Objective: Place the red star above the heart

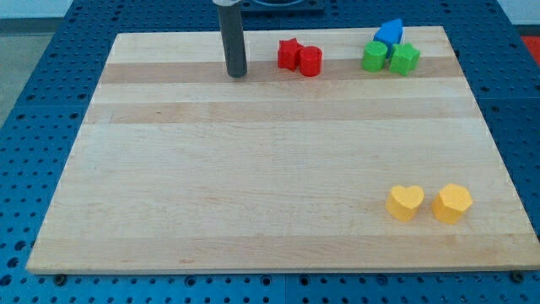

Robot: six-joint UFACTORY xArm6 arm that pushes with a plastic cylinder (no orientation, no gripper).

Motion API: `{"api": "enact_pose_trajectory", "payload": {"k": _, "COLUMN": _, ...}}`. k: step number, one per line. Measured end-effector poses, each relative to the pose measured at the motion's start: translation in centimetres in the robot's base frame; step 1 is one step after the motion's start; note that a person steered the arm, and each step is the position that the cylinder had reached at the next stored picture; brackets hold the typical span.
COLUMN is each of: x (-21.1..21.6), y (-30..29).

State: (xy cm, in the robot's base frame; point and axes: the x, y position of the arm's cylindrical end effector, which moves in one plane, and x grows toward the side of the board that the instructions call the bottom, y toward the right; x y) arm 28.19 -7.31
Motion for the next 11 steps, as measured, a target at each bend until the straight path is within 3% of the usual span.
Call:
{"api": "enact_pose_trajectory", "payload": {"k": 3, "x": -8.0, "y": 3.0}}
{"api": "enact_pose_trajectory", "payload": {"k": 5, "x": -7.6, "y": 9.1}}
{"api": "enact_pose_trajectory", "payload": {"k": 9, "x": -0.9, "y": 10.4}}
{"api": "enact_pose_trajectory", "payload": {"k": 11, "x": -0.2, "y": 8.3}}
